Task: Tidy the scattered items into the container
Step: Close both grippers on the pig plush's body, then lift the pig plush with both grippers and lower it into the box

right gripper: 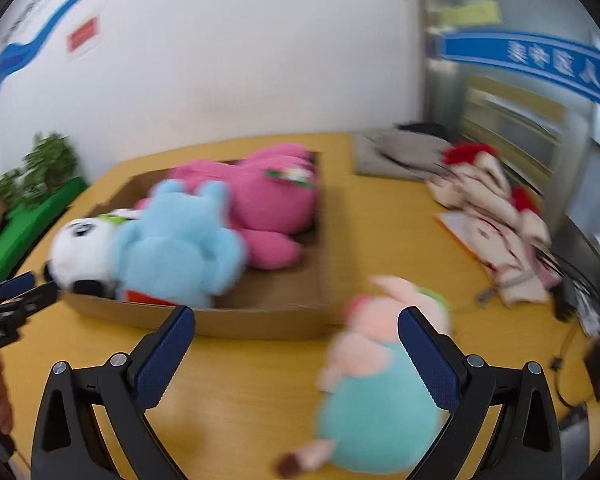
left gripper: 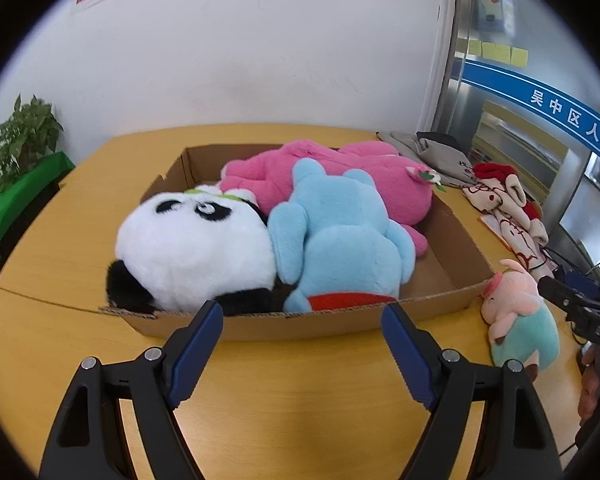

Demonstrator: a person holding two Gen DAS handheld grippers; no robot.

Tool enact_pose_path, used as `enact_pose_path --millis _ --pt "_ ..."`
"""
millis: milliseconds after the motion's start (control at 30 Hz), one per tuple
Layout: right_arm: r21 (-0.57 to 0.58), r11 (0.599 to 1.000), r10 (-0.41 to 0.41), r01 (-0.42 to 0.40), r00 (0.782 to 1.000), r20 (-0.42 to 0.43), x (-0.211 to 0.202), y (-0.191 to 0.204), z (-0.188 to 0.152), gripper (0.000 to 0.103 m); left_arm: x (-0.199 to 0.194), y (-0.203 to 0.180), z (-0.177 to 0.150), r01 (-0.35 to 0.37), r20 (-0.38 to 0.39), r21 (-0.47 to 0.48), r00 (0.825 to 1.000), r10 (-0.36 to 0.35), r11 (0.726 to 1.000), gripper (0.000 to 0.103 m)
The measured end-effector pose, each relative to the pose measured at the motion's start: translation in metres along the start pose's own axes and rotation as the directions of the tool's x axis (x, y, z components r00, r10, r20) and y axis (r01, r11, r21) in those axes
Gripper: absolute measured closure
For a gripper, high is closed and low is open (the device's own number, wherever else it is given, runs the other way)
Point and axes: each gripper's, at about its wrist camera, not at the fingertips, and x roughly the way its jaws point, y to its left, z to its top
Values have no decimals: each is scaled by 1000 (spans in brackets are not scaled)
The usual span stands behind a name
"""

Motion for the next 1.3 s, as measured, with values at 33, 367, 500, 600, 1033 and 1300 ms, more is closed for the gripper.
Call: enact_pose_path --millis 33,367,500,600,1033,1300 --pt "31 999 -26 28 999 -44 9 -16 -6 0 1 -1 -1 17 -6 -7 1000 -17 1000 22" --pt "151 977 181 -147 954 -239 54 -35 -56 10 8 -18 -12 74 -59 -10 995 -75 997 22" --pt "127 975 209 -183 949 -235 44 -31 -68 14 8 -29 -11 128 -68 0 990 -127 992 22" --pt "101 969 245 -227 939 -243 32 -29 -81 15 11 -41 -10 199 -92 6 976 -198 980 22" --pt "-83 896 395 -435 870 -296 -24 29 -140 14 57 -129 -51 509 -366 24 806 -466 861 21" --pt "-107 881 416 -461 862 -291 -29 35 -148 17 68 -134 -62 544 -407 -7 765 -499 839 32"
